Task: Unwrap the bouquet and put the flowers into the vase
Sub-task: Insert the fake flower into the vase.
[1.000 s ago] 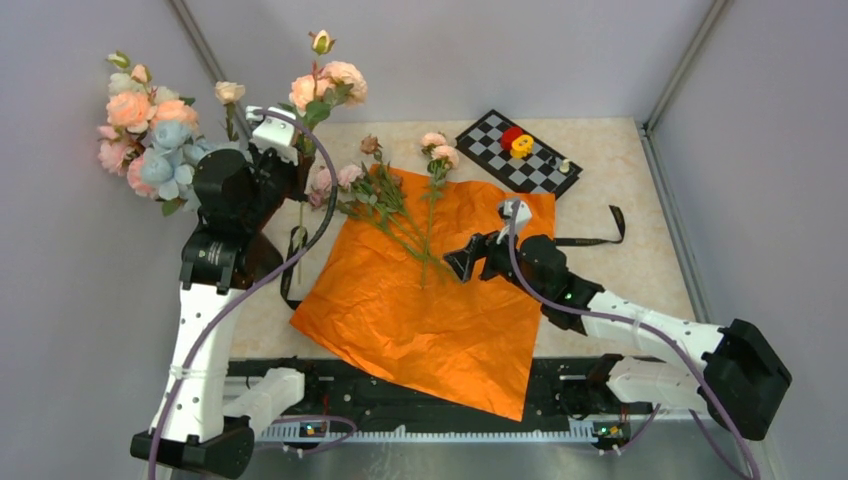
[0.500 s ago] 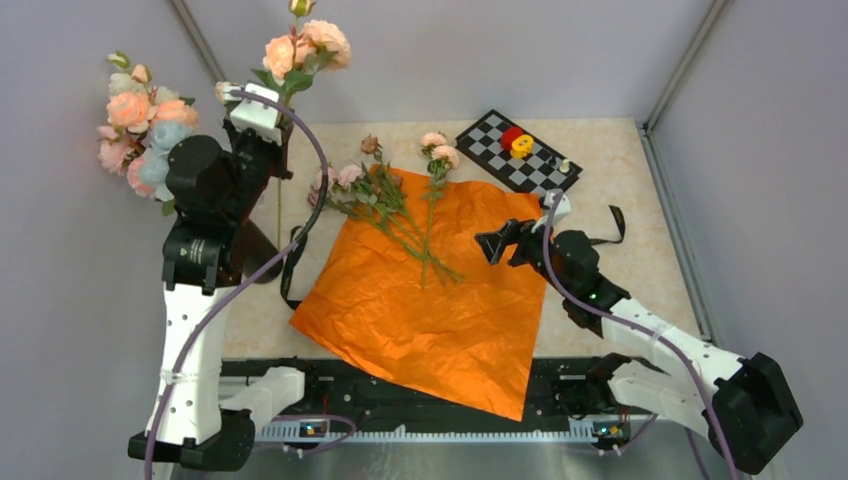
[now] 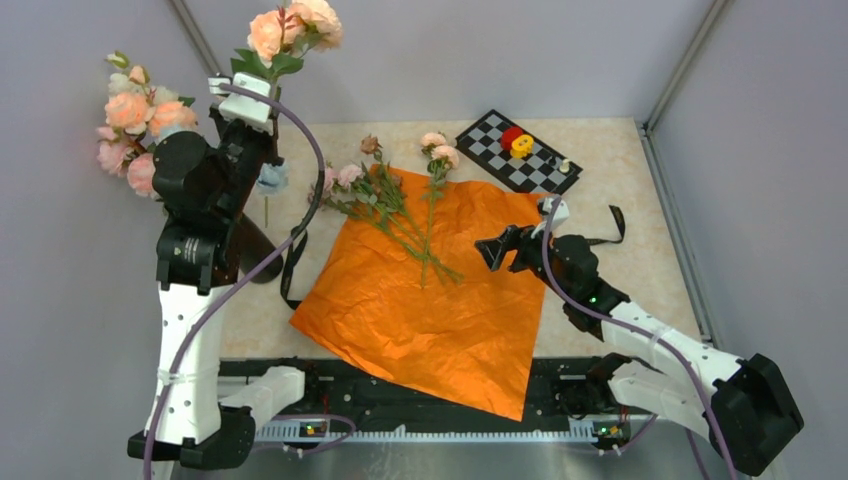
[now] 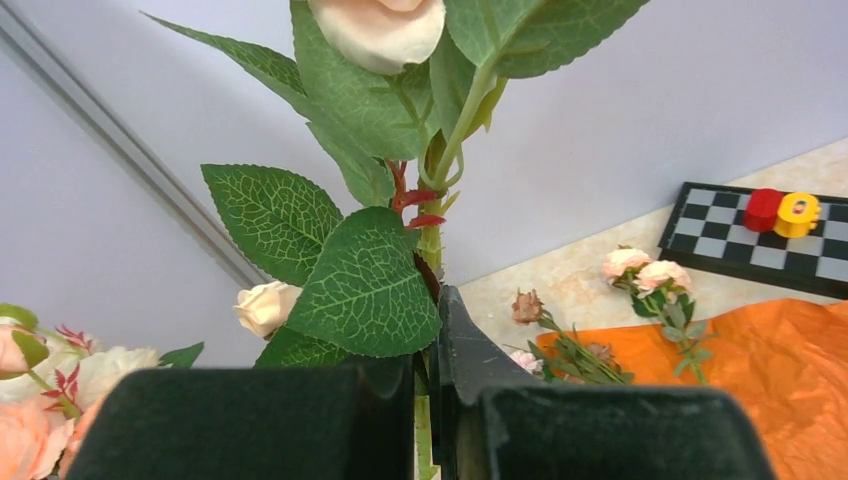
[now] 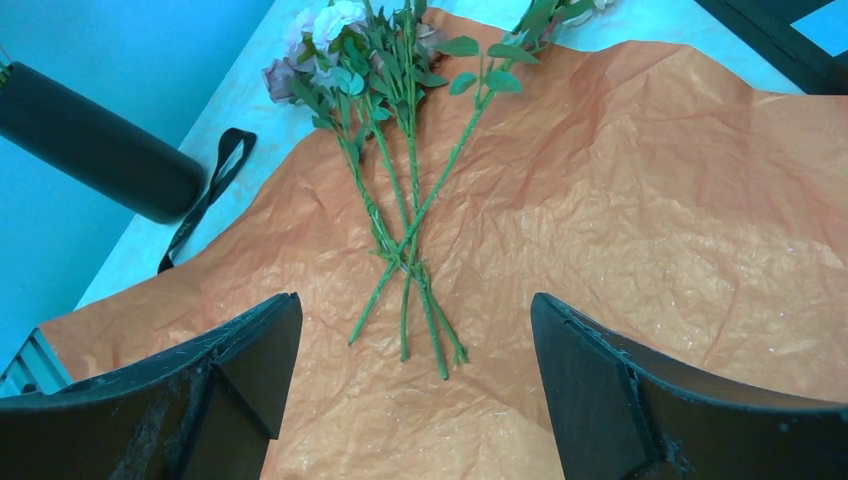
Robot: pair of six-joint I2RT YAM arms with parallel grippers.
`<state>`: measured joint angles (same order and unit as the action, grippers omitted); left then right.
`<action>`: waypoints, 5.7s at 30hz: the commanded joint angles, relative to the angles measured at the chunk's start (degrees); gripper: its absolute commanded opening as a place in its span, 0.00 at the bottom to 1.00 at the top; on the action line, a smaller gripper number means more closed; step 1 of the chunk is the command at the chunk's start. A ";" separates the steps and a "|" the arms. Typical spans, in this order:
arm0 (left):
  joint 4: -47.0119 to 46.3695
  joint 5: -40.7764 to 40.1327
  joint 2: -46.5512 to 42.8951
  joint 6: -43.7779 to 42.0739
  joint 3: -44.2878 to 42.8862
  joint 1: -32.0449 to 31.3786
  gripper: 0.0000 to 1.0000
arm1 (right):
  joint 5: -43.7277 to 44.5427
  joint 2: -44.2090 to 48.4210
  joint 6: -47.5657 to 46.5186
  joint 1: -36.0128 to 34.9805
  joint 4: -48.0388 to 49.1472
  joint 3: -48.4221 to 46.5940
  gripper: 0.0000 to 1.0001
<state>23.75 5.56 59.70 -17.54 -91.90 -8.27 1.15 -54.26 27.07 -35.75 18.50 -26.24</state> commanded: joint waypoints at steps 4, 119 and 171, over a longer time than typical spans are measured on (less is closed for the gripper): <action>-7.15 -5.94 1.43 -6.08 1.00 0.40 0.00 | -0.97 0.73 -0.03 0.59 3.73 -0.94 0.86; -23.30 0.58 -7.65 11.08 27.05 19.52 0.49 | -8.60 -1.43 1.59 0.59 4.00 -1.17 0.83; -12.57 2.89 -12.25 10.62 21.77 19.61 0.71 | -11.75 -3.15 1.57 0.59 4.09 -1.71 0.82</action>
<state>10.04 5.91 48.88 -8.21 -65.80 11.00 -10.02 -57.45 28.62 -35.75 20.53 -26.24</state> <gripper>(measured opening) 0.661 0.827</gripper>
